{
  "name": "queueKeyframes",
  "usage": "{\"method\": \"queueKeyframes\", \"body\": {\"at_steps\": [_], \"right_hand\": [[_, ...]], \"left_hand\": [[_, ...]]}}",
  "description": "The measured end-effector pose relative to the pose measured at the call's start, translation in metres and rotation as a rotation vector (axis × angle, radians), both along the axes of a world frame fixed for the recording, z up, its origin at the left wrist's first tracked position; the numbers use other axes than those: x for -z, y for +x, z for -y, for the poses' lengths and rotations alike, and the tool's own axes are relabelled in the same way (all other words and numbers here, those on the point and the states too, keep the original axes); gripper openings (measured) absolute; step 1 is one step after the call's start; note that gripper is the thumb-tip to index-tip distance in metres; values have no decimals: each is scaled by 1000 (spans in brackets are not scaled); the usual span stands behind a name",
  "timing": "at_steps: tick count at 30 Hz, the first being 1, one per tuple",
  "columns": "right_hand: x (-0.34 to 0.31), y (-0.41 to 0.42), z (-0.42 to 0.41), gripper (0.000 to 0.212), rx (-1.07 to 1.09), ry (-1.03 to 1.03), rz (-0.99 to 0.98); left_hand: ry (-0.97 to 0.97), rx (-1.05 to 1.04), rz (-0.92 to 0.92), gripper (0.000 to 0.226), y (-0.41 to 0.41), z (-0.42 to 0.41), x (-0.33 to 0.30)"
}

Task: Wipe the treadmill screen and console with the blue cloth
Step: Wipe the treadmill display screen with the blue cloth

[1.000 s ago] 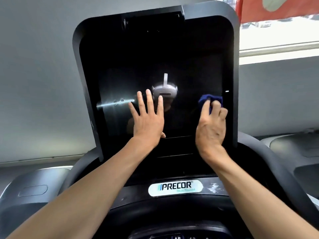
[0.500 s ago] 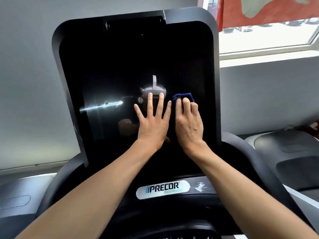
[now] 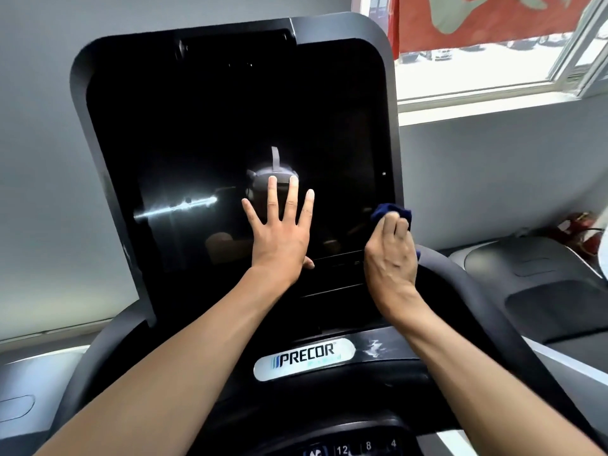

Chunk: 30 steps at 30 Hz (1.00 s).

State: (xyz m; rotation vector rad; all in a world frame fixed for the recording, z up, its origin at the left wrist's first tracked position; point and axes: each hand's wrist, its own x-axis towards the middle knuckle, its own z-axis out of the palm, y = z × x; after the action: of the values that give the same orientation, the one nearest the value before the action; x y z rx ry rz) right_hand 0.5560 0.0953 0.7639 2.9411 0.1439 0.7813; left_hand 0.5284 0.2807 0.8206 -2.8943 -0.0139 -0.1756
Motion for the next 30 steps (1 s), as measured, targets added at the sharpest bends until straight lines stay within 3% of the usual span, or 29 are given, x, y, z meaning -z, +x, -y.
{"method": "queueKeyframes", "body": {"at_steps": [4, 10, 15, 20, 25, 30], "right_hand": [[19, -16, 7, 45, 30, 131, -1], [-53, 55, -4, 55, -90, 302, 150], [8, 9, 9, 60, -112, 394, 116], [67, -49, -12, 52, -42, 609, 135], [60, -47, -44, 46, -335, 347, 176], [25, 3, -5, 57, 75, 554, 206]], "left_hand": [[-2, 4, -1, 140, -1, 0, 1], [-7, 12, -3, 139, 0, -2, -1], [4, 7, 14, 140, 1, -2, 3], [-9, 0, 37, 141, 2, -1, 5], [8, 4, 42, 139, -1, -2, 5], [-10, -5, 5, 140, 0, -1, 3]]}}
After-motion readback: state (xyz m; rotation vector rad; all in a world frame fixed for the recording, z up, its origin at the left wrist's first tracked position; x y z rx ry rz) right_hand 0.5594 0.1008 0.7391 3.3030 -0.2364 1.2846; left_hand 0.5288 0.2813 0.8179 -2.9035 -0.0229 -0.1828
